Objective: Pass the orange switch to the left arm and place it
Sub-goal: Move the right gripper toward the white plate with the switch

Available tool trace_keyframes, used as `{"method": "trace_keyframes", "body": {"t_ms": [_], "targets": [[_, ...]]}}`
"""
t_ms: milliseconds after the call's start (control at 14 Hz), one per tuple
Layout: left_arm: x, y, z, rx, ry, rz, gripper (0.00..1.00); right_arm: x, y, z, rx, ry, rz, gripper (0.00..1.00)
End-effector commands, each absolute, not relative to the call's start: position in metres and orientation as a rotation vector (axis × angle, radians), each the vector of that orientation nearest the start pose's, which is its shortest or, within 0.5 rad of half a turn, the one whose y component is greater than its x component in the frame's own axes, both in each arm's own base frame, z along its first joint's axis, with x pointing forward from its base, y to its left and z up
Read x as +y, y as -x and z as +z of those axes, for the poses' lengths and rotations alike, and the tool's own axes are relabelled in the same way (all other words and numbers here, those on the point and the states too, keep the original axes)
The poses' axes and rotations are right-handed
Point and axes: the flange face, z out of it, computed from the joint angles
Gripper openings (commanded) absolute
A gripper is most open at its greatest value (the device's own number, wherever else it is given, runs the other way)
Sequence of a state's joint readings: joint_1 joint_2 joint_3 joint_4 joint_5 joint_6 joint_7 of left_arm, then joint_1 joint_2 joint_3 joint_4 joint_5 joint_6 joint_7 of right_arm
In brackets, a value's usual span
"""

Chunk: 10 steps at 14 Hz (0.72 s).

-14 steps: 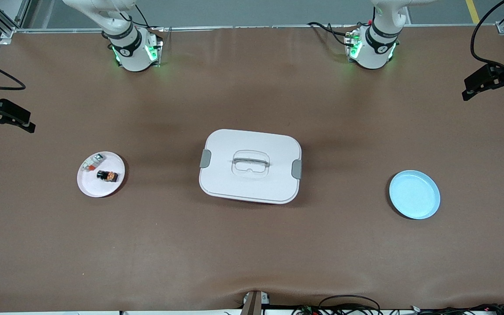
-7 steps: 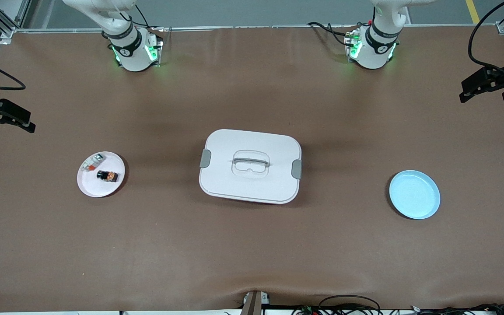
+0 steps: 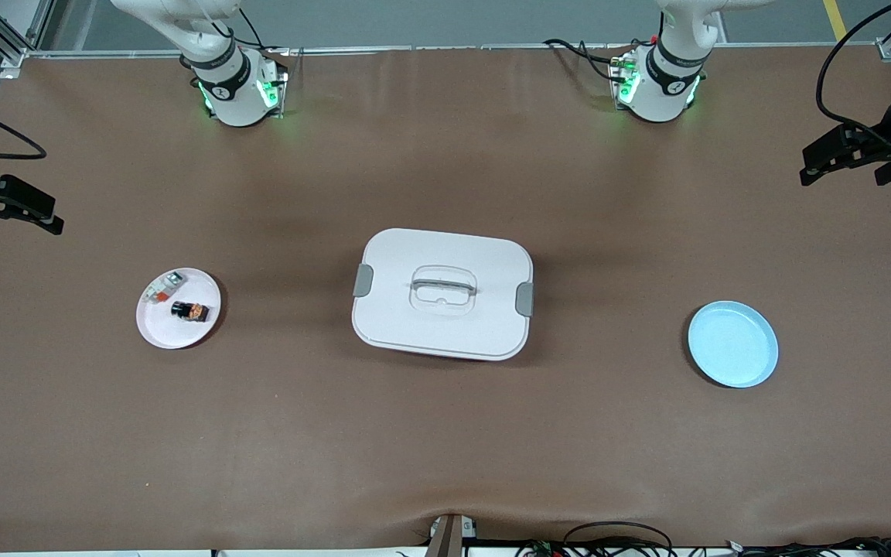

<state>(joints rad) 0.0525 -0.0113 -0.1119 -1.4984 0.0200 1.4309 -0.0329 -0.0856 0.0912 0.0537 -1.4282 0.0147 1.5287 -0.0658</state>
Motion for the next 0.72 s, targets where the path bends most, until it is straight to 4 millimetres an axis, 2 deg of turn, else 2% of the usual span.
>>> {"method": "trace_keyframes", "body": {"t_ms": [0,143,501,645], "targets": [[-0.038,-0.536,0.657,0.061,3.129,0.069,1.0,-0.022,-0.581,0.624,-0.037,3.115,0.031,1.0],[-0.039,-0.536,0.657,0.064,3.131,0.064,1.0,-0.025,-0.58,0.605,-0.022,3.12,0.122,1.0],[-0.036,-0.538,0.657,0.059,3.132,0.052,1.0,-0.029,-0.581,0.555,-0.006,3.133,0.211,1.0],[-0.032,-0.534,0.662,0.057,3.133,0.038,1.0,-0.028,-0.58,0.528,0.065,3.135,0.236,1.0]]}}
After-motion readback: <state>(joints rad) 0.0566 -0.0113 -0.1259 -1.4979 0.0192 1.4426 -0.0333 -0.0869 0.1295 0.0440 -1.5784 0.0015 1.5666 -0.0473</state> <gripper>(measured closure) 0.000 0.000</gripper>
